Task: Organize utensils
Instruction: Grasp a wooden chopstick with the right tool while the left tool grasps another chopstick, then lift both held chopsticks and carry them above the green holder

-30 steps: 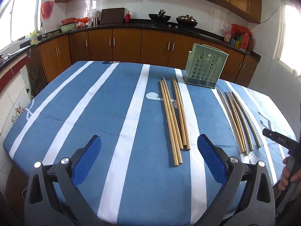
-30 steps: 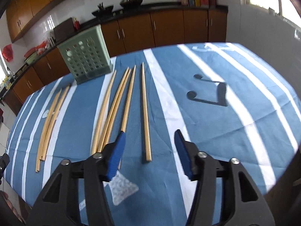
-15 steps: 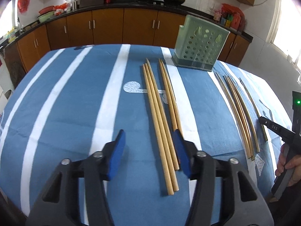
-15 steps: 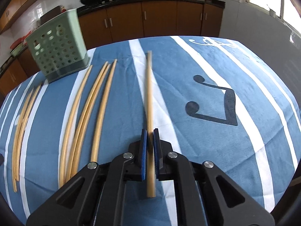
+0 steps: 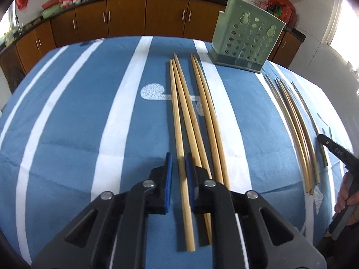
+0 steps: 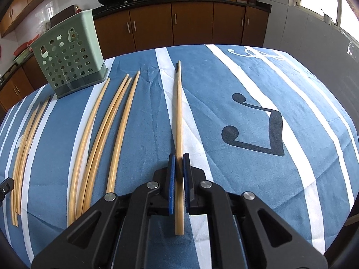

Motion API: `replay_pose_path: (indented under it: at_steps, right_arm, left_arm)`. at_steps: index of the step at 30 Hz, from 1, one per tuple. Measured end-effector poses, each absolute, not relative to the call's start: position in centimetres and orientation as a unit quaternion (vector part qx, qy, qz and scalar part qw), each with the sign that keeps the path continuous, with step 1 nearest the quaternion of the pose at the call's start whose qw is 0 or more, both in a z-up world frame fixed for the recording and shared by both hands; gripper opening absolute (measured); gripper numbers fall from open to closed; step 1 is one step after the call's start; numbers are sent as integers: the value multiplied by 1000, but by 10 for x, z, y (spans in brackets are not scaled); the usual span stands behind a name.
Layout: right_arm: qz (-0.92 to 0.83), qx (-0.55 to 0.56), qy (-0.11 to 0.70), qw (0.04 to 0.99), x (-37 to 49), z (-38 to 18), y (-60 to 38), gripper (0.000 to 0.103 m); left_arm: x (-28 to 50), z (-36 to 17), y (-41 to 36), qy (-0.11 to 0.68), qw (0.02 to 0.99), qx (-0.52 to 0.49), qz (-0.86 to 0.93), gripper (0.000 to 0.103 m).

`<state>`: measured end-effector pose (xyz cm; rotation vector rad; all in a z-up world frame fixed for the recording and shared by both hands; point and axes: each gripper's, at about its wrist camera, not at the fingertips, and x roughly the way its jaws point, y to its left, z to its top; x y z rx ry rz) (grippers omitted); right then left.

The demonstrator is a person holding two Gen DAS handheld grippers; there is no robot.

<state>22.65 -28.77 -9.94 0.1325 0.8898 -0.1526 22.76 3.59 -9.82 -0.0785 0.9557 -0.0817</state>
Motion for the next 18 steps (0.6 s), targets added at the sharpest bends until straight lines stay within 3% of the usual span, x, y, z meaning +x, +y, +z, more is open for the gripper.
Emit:
replay_pose_path:
  at_steps: [18]
  right_arm:
    - [-90, 74, 419, 901, 261, -102, -307, 8]
  left_arm:
    - [283, -102, 80, 440, 896, -60, -16, 8]
